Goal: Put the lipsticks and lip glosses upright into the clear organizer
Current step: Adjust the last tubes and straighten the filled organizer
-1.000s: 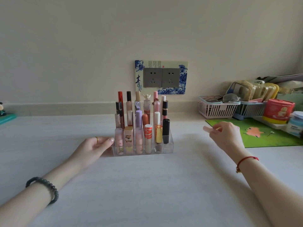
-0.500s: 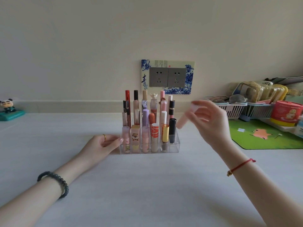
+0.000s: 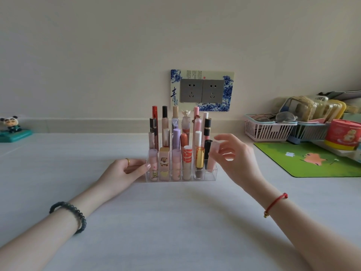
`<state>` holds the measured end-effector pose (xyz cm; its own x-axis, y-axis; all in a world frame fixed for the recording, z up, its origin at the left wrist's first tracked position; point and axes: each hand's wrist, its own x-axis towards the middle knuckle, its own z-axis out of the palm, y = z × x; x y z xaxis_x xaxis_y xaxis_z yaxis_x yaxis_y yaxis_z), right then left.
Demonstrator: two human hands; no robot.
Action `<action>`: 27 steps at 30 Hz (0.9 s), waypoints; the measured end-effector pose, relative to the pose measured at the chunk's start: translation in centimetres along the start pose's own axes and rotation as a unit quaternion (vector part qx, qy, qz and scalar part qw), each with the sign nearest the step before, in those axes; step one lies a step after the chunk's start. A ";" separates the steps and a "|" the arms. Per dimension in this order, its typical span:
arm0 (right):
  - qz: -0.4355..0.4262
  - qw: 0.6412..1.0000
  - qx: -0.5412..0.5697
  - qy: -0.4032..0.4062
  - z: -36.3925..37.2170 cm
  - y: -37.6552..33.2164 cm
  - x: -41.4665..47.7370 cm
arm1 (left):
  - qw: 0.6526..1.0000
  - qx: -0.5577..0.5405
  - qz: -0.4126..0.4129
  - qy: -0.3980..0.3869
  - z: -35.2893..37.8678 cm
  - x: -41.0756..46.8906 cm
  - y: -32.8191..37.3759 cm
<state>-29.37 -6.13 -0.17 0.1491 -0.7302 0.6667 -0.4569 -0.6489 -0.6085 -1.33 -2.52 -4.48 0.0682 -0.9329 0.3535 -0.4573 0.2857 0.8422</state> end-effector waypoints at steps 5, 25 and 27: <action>0.008 1.000 -0.007 -0.017 0.5 0.2 -0.3 | 1.000 0.002 -0.004 0.006 0.0 0.1 -0.2; 0.012 0.999 -0.046 -0.019 0.5 0.2 -0.4 | 1.000 -0.001 -0.009 0.000 0.2 -0.2 0.4; -0.008 0.998 -0.057 0.011 -0.1 -0.6 0.1 | 1.000 0.001 -0.012 0.001 0.1 -0.2 0.4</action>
<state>-29.21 -5.82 0.34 0.1383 -0.7136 0.6867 -0.5518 -0.6313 -0.5449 -1.59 -2.25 -4.28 0.0815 -0.9388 0.3347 -0.4570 0.2633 0.8496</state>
